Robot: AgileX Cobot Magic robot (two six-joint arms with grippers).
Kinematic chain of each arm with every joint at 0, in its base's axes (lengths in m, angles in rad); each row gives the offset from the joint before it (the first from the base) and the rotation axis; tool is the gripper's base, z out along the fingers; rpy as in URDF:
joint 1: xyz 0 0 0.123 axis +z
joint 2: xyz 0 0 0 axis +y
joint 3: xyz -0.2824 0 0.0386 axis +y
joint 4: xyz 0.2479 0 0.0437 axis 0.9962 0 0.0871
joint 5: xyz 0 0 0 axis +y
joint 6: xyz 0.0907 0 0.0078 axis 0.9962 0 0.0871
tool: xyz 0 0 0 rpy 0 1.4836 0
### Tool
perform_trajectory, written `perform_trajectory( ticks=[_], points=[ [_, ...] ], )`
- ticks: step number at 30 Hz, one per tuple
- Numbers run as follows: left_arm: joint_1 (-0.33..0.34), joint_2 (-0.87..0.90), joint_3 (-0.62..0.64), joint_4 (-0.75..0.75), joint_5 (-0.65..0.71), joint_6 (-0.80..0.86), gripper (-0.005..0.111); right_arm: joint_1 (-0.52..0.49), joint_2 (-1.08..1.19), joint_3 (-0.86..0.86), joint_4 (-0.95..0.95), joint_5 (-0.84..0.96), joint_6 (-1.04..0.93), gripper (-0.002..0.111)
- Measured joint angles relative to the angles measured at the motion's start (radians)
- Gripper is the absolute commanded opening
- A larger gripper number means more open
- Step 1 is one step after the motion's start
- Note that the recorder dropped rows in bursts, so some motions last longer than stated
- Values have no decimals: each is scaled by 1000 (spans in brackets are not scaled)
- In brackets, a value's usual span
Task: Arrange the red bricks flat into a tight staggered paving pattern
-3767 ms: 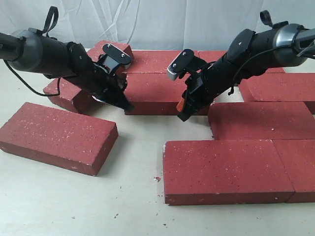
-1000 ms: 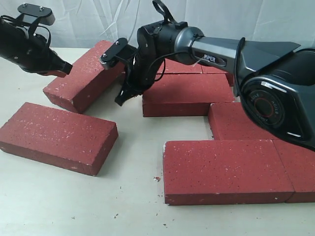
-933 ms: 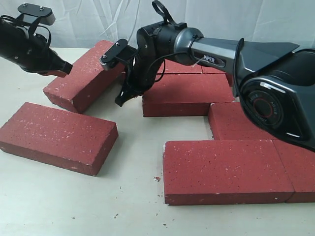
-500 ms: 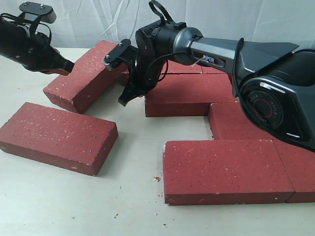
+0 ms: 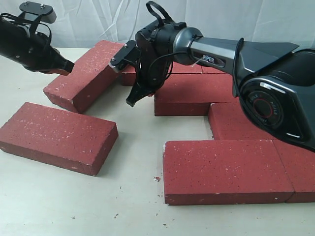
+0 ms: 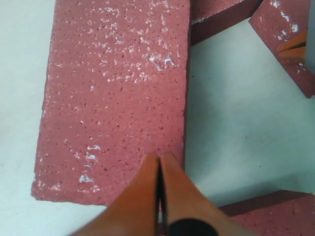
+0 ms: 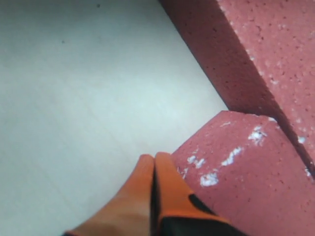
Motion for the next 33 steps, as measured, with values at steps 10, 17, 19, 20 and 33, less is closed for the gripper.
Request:
perform_trajectory(
  ticks=[10,17,19,20,33],
  points=[
    [0,0,0,-7,0,0,0,6,0,0,-39,34,26,-1],
    [0,0,0,-7,0,0,0,-2,0,0,-49,51,41,-1],
    [0,0,0,-7,0,0,0,-15,0,-2,-26,51,41,-1],
    [0,0,0,-7,0,0,0,-22,0,-4,-11,51,43,-1],
    [0,0,0,-9,0,0,0,-31,0,-6,13,55,45,-1]
  ],
)
